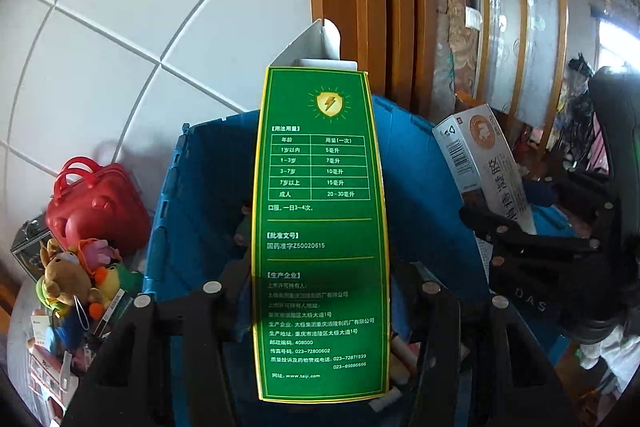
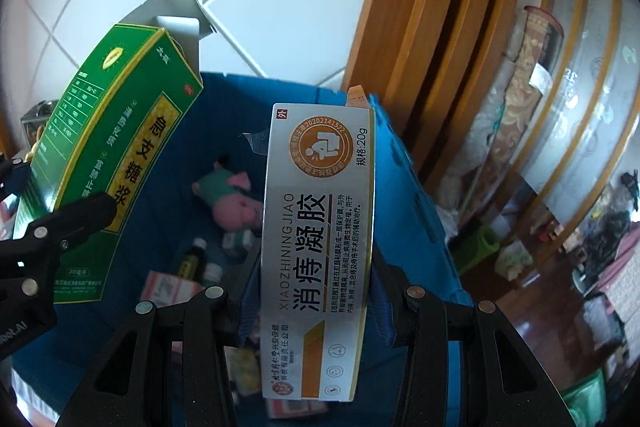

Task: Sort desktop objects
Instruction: 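Open both grippers over the blue crate to drop the boxes, then withdraw both grippers from the crate back toward the pile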

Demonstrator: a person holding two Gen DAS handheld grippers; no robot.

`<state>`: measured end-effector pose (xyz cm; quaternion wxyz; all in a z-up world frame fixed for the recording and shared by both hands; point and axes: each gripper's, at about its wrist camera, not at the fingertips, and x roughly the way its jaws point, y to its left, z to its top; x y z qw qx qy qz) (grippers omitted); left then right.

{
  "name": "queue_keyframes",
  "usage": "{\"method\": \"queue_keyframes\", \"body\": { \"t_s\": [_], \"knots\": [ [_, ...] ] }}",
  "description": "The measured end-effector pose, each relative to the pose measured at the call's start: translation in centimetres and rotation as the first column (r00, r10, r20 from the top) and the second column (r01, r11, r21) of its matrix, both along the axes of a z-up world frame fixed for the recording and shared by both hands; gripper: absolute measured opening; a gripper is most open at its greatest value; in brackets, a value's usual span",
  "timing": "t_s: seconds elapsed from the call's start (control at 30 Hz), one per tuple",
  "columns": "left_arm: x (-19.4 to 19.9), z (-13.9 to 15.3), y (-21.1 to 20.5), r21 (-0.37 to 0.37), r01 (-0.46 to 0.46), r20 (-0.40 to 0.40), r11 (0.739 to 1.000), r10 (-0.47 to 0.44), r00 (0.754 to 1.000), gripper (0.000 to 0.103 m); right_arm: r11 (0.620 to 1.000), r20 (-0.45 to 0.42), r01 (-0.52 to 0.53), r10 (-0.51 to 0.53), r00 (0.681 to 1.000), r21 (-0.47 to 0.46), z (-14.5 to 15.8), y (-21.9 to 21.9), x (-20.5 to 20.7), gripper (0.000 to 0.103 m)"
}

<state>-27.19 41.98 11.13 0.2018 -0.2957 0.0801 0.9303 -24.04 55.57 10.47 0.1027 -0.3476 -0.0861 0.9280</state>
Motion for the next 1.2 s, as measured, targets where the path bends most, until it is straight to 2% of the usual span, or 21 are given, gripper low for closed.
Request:
{"method": "queue_keyframes", "body": {
  "t_s": [0.2, 0.33, 0.47, 0.5, 0.53, 0.63, 0.8, 0.9, 1.0, 1.2],
  "knots": [
    [0.1, -1.0, 2.0, -0.038, -0.034, 0.038, 0.999, 0.036, 0.999, 0.053, 0.999, 0.025, -0.025, 0.026, 0.999, -0.021, -0.9, 1.6, 0.5, 0.046],
    [0.7, -1.0, 1.8, -0.052, -0.071, 0.014, 0.996, 0.072, 0.997, 0.076, 0.999, 0.027, -0.033, 0.034, 0.999, -0.019, -1.1, 1.9, 0.5, 0.046],
    [0.9, -0.7, 1.6, -0.042, -0.083, 0.004, 0.996, 0.083, 0.997, 0.076, 0.999, 0.022, -0.035, 0.035, 0.999, -0.022, -1.1, 2.2, 0.6, 0.047],
    [1.0, -0.7, 1.5, -0.04, -0.087, 0.006, 0.995, 0.087, 0.996, 0.076, 0.999, 0.018, -0.035, 0.036, 0.999, -0.023, -1.1, 2.2, 0.7, 0.055],
    [1.0, -0.7, 1.4, -0.038, -0.09, 0.007, 0.995, 0.09, 0.996, 0.076, 0.999, 0.009, -0.048, 0.048, 0.999, -0.023, -1.1, 2.3, 0.9, 0.066],
    [1.3, -0.8, 1.1, -0.036, -0.095, 0.007, 0.995, 0.096, 0.995, 0.076, 0.999, -0.014, -0.044, 0.044, 0.999, -0.016, -0.7, 2.6, 1.4, 0.089],
    [2.5, -0.8, 0.5, -0.021, -0.106, -0.004, 0.994, 0.106, 0.994, 0.076, 0.998, -0.056, -0.049, 0.047, 0.997, -0.036, -0.2, 2.6, 2.7, 0.101],
    [3.7, -0.5, -0.4, -0.005, -0.122, -0.034, 0.992, 0.122, 0.992, 0.076, 0.997, -0.091, -0.056, 0.051, 0.995, -0.046, 0.0, 2.3, 3.7, 0.102],
    [4.9, 0.0, -1.7, 0.018, -0.149, -0.051, 0.989, 0.149, 0.987, 0.076, 0.991, -0.125, -0.088, 0.076, 0.989, -0.097, 0.2, 1.9, 4.8, 0.103],
    [7.5, 0.9, -5.8, 0.039, -0.253, -0.112, 0.967, 0.256, 0.96, 0.077, 0.965, -0.199, -0.199, 0.164, 0.966, -0.17, 0.6, -0.2, 6.1, 0.103]
  ]
}}
